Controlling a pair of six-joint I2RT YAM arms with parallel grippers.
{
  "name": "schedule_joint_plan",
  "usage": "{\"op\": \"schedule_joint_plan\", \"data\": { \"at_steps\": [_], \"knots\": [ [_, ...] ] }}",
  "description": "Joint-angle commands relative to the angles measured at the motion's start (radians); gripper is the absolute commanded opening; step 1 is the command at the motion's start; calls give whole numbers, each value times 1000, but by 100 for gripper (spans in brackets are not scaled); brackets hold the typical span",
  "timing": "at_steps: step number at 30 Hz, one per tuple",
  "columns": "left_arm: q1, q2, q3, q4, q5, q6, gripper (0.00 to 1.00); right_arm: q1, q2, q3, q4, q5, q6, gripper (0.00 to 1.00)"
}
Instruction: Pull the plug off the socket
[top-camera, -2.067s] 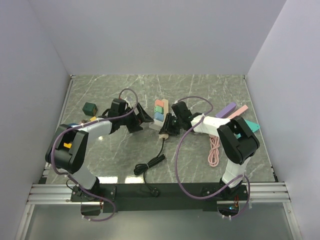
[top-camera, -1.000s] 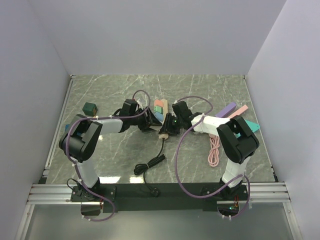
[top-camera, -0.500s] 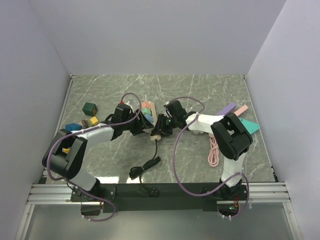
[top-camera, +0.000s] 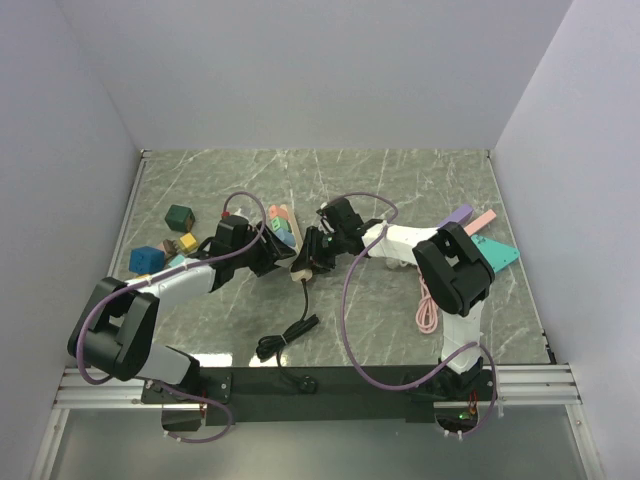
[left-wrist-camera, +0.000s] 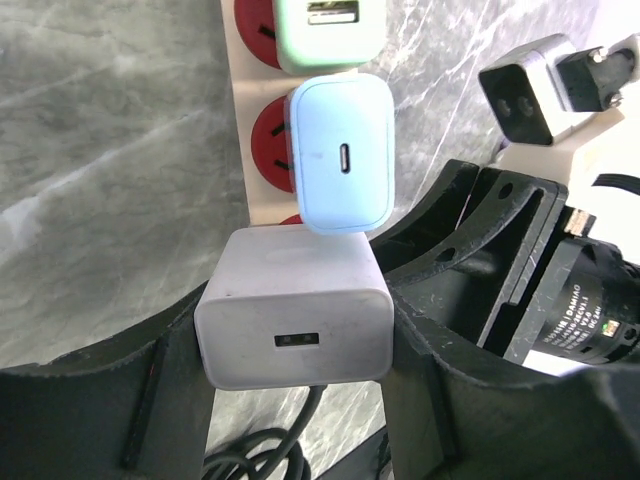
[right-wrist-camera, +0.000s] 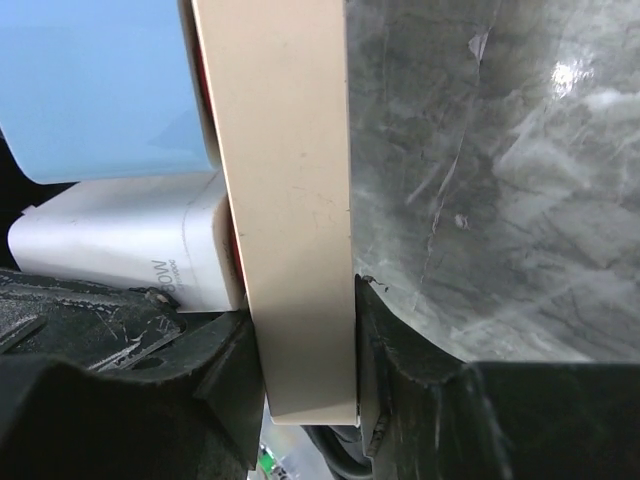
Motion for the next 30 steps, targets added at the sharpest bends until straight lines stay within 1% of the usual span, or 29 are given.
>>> {"op": "schedule_joint_plan", "data": {
  "at_steps": [1,2,3,5,7,9,11,15,16,18,19,20,22,23,24,25,26,28,29,30],
  "knots": [
    [30,-134,-34,167,48,-69,0,-108,115,-51,-272,389,94,0],
    [30,-132,-73,213,48,-109,0,-107,116,-53,-266,388,103,0],
    [29,-129,-85,226,42,-123,0,-105,119,-51,-267,391,108,0],
    [21,-117,-96,215,13,-139,0,-107,124,-47,-278,404,123,0],
    [9,-117,-91,157,-60,-149,0,-105,126,-39,-289,424,137,0],
    [-11,-125,-82,102,-100,-140,0,-103,129,-30,-301,435,148,0],
    [-26,-161,-65,70,-174,-136,0,-105,130,-24,-315,449,152,0],
    [-23,-235,-50,27,-212,-116,0,-102,132,-24,-295,446,146,0],
    [-19,-246,-20,-34,-226,-85,0,-102,129,-22,-294,438,140,0],
    [19,-250,7,-103,-239,-47,0,-103,112,-25,-295,437,125,0],
    [47,-253,21,-151,-234,-9,0,-103,100,-30,-295,440,119,0],
    [120,-252,21,-166,-200,11,0,-102,86,-34,-297,443,100,0],
    [215,-229,37,-223,-168,76,0,-102,35,-48,-306,463,65,0],
    [305,-215,44,-263,-153,106,0,-103,14,-54,-309,466,48,0],
    [344,-203,53,-286,-153,139,0,-103,-24,-63,-315,480,34,0],
    [383,-174,67,-300,-160,194,0,-103,-43,-66,-324,489,7,0],
    [459,-157,68,-306,-163,218,0,-105,-61,-73,-335,495,-9,0],
    [531,-105,77,-309,-133,258,0,-107,-120,-86,-346,506,-56,0],
    [588,-89,77,-302,-116,266,0,-105,-140,-94,-356,507,-70,0],
    [608,-62,82,-300,-119,274,0,-107,-176,-103,-362,506,-85,0]
  ]
}}
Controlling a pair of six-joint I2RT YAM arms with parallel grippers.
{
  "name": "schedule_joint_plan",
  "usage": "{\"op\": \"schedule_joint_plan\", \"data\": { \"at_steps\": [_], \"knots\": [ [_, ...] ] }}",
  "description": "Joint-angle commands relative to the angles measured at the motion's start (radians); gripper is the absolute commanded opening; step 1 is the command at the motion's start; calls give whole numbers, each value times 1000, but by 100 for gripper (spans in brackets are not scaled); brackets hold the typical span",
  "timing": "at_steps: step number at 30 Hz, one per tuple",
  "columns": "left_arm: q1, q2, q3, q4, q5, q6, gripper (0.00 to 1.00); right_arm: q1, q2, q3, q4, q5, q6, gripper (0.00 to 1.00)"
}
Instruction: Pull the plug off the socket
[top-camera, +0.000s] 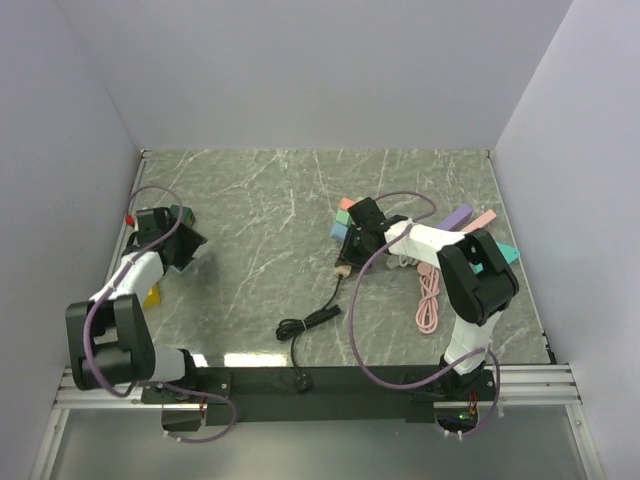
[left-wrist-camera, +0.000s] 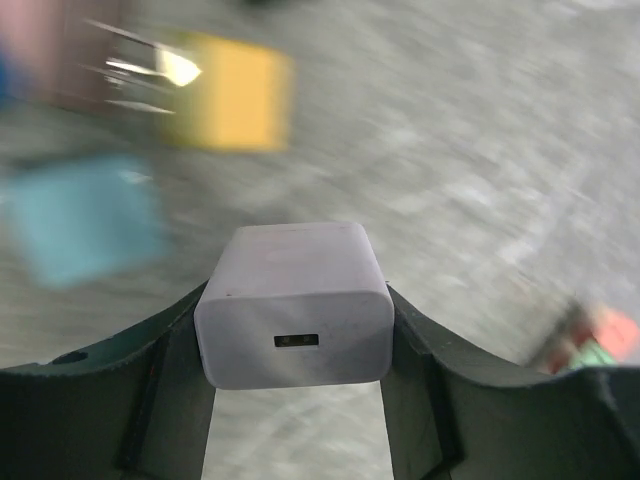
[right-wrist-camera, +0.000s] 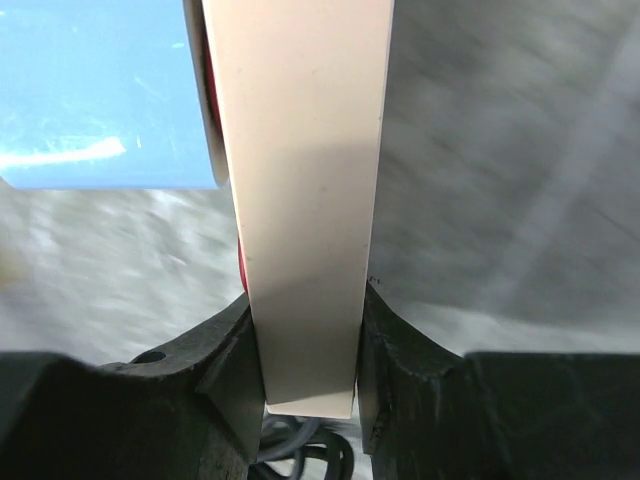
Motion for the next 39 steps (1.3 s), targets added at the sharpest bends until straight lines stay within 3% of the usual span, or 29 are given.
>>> {"op": "schedule_joint_plan", "data": {
  "at_steps": [1,5,6,7,8,10,11,12,16,19,23,31,39],
  "knots": [
    [87,53,45,-34,38,106,0,-5,-88,-48,-154,111,-150,0],
    [150,65,44,-19,36,113,0,-7,-158,-71,-168,74,-234,0],
    [155,70,51,-31,32,113,5,-7,-176,-81,-171,68,-248,0],
    [158,70,54,-36,30,113,15,-5,-184,-85,-172,66,-276,0],
    [158,68,57,-40,32,110,39,-7,-199,-96,-169,43,-288,0],
    [159,54,54,-56,32,102,63,-5,-213,-108,-155,14,-314,0],
    [159,44,50,-59,20,97,86,-7,-227,-116,-137,-21,-320,0],
    [159,18,45,-66,3,90,99,-7,-233,-123,-128,-38,-324,0],
    [158,-60,10,-68,13,74,99,-7,-245,-127,-93,-125,-333,0],
    [141,-139,-16,-39,101,61,99,-5,-256,-125,-63,-184,-340,0],
    [-26,-179,-33,48,222,56,99,1,-235,-101,-66,-224,-356,0],
    [-425,52,5,285,314,-10,99,19,-198,-91,-37,-271,-336,0],
    [-598,290,140,404,299,-180,99,73,-161,-68,-11,-187,-278,0]
  ]
}}
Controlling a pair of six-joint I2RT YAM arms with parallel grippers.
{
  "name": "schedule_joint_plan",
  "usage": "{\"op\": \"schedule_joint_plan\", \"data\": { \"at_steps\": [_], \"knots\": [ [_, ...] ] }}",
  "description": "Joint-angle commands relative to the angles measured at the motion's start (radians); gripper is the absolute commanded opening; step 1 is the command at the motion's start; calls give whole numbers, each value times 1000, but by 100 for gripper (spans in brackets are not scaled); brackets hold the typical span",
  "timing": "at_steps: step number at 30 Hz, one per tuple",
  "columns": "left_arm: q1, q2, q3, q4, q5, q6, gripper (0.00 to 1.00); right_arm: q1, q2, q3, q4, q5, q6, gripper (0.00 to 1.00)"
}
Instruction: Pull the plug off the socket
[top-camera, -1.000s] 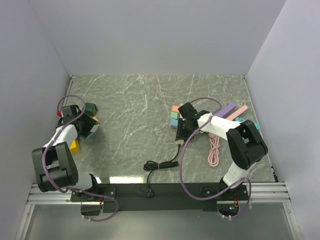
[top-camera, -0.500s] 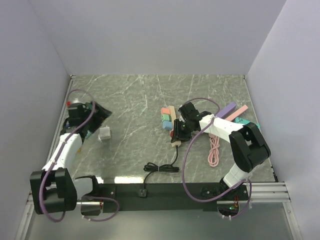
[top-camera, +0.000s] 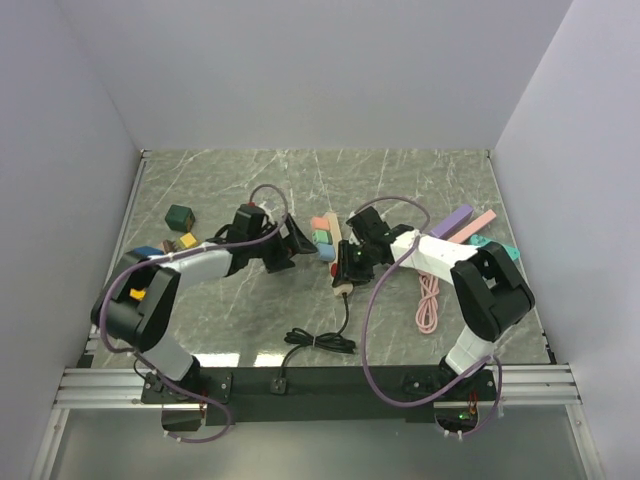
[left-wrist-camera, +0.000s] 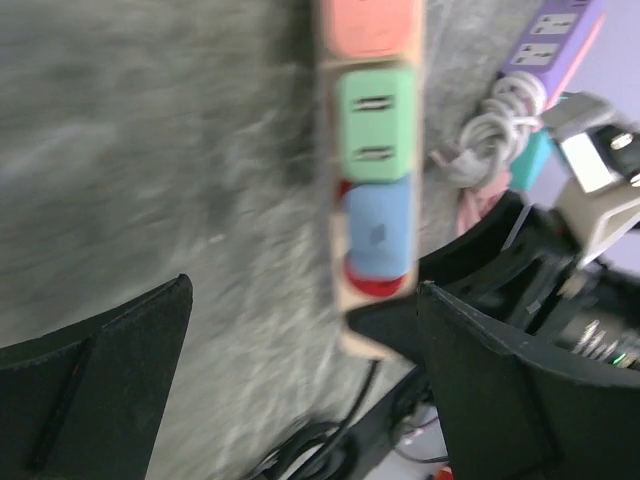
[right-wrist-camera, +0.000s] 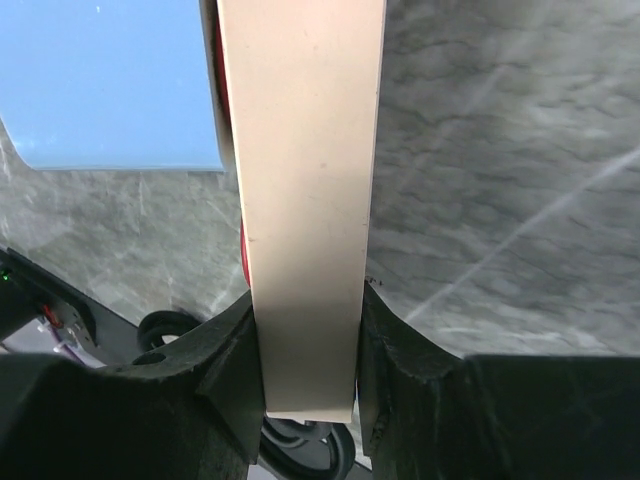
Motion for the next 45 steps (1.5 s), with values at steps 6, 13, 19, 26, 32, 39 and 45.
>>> {"op": "schedule_joint_plan", "data": {
  "at_steps": [6,13,19,26,32,39,45],
  "knots": [
    [-98,103,128,130,-29,-148,99,63,31,71,80,15,66,0],
    [-123,181,118,179,-17,-159,80,72,49,94,90,0,72,0],
    [-123,207,108,222,-31,-148,40,72,57,93,104,-26,74,0],
    [-124,170,101,191,-66,-125,1,64,85,74,83,15,112,0],
    [-123,48,24,183,-107,-117,1,0,164,12,103,31,243,0],
    [-123,-81,-91,177,-192,-114,0,-85,247,-30,130,-11,344,0],
    [-121,-169,-125,145,-264,-79,1,-106,286,2,87,0,346,0]
  ]
}}
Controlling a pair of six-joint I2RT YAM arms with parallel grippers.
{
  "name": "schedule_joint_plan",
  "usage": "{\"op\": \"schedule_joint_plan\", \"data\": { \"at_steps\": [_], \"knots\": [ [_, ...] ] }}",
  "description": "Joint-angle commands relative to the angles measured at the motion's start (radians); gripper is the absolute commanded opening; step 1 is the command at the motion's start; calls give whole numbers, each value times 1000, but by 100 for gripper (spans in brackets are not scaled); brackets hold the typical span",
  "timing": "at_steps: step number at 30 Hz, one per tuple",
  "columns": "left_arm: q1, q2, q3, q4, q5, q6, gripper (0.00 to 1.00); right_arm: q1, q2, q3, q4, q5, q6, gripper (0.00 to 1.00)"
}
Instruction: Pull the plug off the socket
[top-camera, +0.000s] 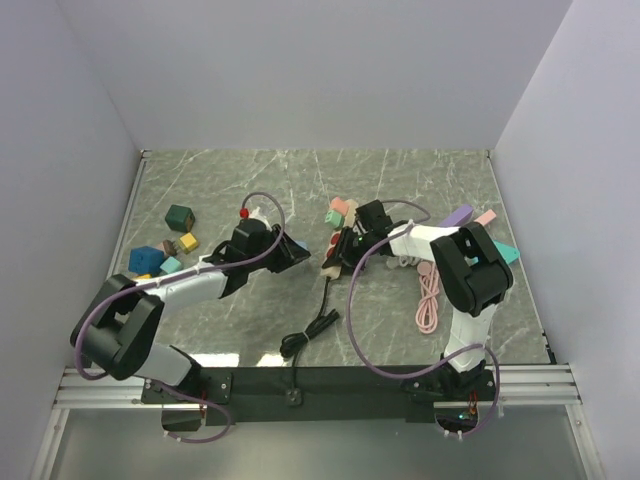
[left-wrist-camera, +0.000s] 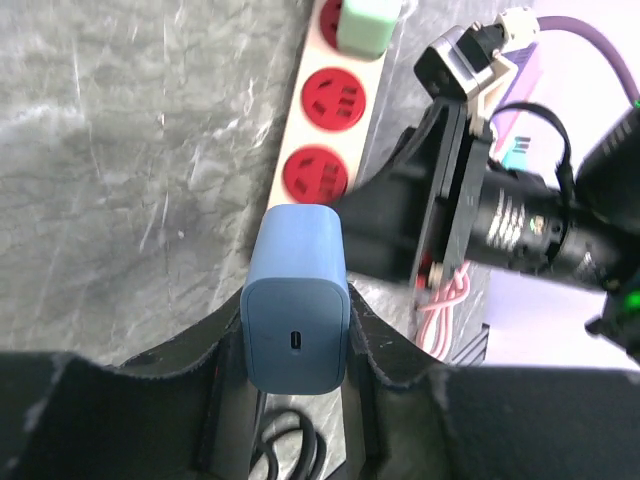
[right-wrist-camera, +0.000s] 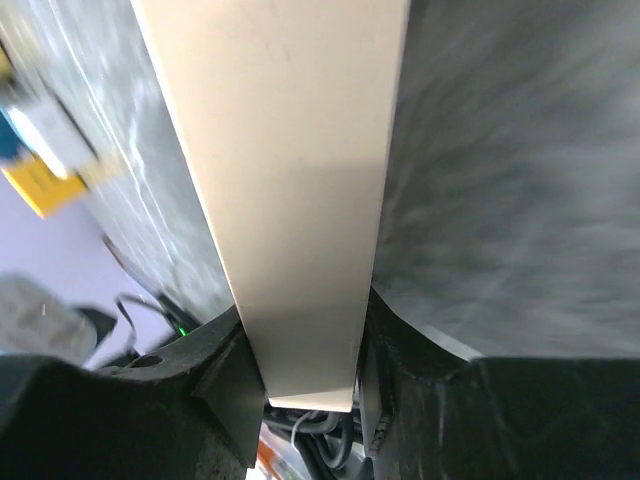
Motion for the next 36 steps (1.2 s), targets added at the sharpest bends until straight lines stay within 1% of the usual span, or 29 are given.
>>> {"op": "schedule_joint_plan", "data": {
  "at_steps": [1,3,6,7,9,10,11,15,17,18,19,20,21,23,26,27,30,31,33,35,36],
  "knots": [
    [3,-45,2,-24,-64,49,0,-16,80,-24,-175,169,46,0],
    [24,-62,9,-71,-86,66,0,-18,77,-15,-191,193,35,0],
    [134,-81,-13,-106,-54,90,0,-25,46,-9,-228,236,12,0],
    [212,-85,-14,-117,-42,102,0,-28,34,-13,-246,252,6,0],
    [289,-91,-16,-154,-31,163,0,-48,11,-25,-258,275,-16,0],
    [364,-92,-11,-174,-31,187,0,-56,-15,-36,-274,302,-28,0],
    [403,-84,1,-185,-23,231,0,-65,-27,-44,-283,316,-51,0],
    [590,-32,48,-264,-5,308,0,-131,-95,-79,-315,373,-103,0],
    [633,6,71,-280,-5,325,0,-155,-116,-102,-330,405,-123,0],
    [673,17,78,-285,-2,329,0,-169,-130,-108,-333,413,-132,0],
    [690,28,82,-295,5,329,0,-197,-135,-122,-337,425,-138,0],
    [703,46,90,-298,11,328,0,-206,-141,-130,-331,387,-160,0],
    [717,53,93,-306,14,326,0,-212,-144,-134,-335,384,-158,0],
    [739,63,104,-323,17,322,1,-212,-144,-111,-376,405,-139,0],
    [740,56,105,-318,55,326,28,-211,-162,-98,-384,430,-163,0],
    [740,50,105,-315,72,325,49,-211,-165,-82,-387,418,-183,0],
    [739,33,101,-311,126,325,76,-209,-166,-59,-384,370,-261,0],
    [737,28,101,-312,135,325,80,-206,-162,-44,-384,330,-278,0],
    [734,5,98,-317,150,329,89,-183,-161,-21,-383,301,-315,0],
    [728,-27,96,-321,156,332,92,-157,-158,-1,-378,249,-350,0],
    [718,-39,98,-323,163,334,94,-121,-149,20,-378,235,-358,0]
  ]
}}
